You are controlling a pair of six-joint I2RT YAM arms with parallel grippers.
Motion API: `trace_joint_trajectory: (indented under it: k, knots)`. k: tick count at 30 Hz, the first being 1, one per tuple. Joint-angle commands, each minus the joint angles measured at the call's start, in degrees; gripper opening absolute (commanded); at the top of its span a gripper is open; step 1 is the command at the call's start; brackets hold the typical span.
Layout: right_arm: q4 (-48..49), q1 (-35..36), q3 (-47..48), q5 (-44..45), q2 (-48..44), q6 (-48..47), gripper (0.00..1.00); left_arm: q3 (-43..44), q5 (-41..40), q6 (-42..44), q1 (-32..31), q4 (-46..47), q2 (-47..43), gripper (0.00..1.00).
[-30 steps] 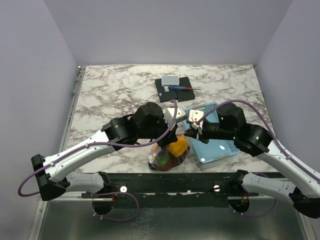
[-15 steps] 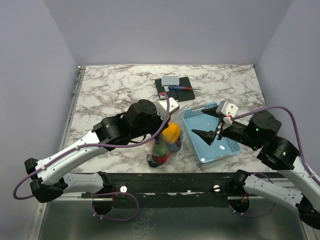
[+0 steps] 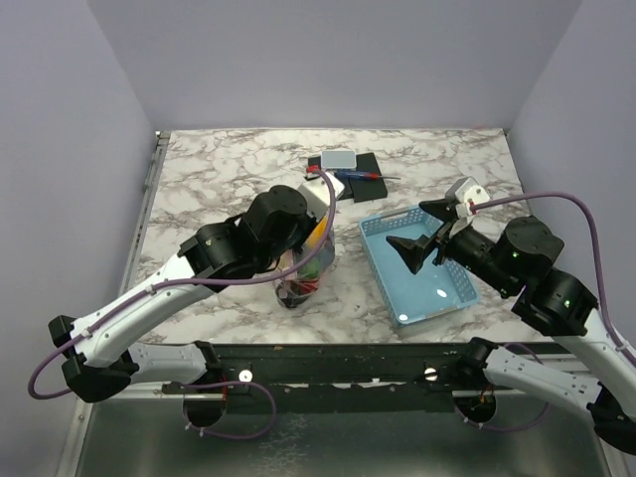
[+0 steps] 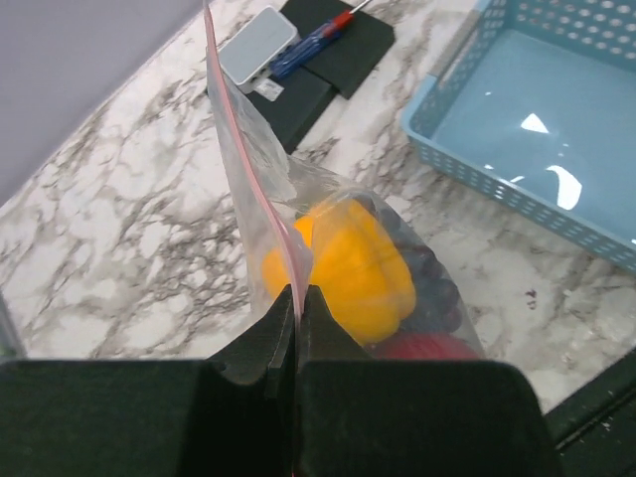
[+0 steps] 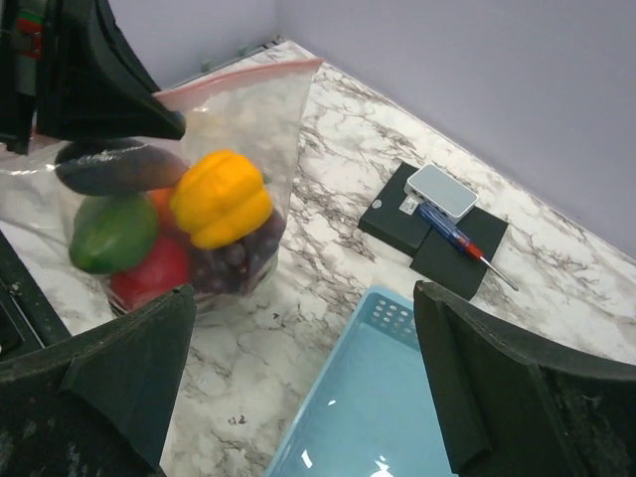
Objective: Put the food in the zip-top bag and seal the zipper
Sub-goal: Place the zipper food storage bag at the center of the board.
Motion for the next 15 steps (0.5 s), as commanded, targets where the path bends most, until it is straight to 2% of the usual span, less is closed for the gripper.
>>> trace_joint_trajectory:
  k: [1, 9, 15]
  knots:
    - [0.6, 0.0, -0.7, 3.0, -0.9, 3.2, 0.97, 4.2, -7.3, 4.0, 5.1, 4.1, 1.5, 0.00]
    - [0.7, 0.0, -1.3, 2.9, -0.6, 4.8, 0.97, 3.9, -8.3, 8.9, 14.5, 10.4, 3.8, 0.00]
    - [0.5, 0.0, -2.2, 2.7, -1.5, 5.3, 0.97, 1.0, -9.3, 14.7, 18.1, 15.8, 7.5, 0.00]
